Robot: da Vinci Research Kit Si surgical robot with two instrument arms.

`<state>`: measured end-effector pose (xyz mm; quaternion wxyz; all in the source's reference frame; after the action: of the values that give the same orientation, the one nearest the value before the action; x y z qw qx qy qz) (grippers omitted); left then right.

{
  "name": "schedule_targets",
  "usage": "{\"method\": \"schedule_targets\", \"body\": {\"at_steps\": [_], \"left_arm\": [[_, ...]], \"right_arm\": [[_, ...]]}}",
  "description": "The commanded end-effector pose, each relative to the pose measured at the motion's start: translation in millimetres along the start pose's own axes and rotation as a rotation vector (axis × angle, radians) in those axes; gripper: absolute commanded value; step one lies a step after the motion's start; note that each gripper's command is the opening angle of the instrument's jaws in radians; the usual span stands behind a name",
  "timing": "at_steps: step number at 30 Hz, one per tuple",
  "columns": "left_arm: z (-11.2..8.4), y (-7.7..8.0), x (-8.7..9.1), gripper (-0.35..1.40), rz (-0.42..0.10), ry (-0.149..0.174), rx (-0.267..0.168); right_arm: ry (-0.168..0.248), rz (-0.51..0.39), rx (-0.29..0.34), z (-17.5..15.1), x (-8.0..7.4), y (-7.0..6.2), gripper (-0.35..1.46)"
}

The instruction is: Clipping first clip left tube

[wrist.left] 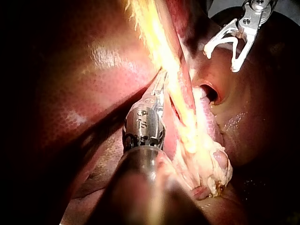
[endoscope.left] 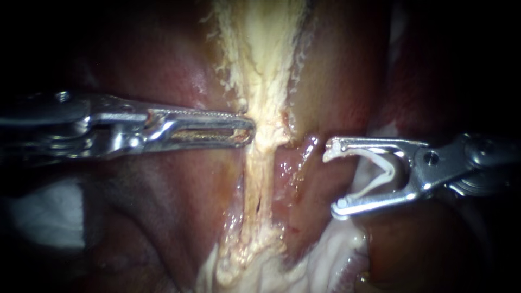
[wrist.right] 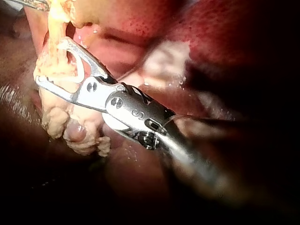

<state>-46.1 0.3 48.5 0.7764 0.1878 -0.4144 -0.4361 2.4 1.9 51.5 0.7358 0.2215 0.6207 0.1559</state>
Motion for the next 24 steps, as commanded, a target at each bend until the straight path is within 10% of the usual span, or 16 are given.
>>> {"method": "schedule_targets", "body": {"at_steps": [1, 24], "left_arm": [[-0.1, 0.0, 0.0, -0.35, 0.0, 0.0, 0.0], [-9.5, -4.0, -1.8, -0.35, -0.042, 0.004, -0.005]], "right_arm": [[0.0, 0.0, -0.001, 0.0, -0.1, -0.1, 0.6], [-0.072, 0.131, 0.107, 13.3, -9.6, -2.2, 0.58]]}}
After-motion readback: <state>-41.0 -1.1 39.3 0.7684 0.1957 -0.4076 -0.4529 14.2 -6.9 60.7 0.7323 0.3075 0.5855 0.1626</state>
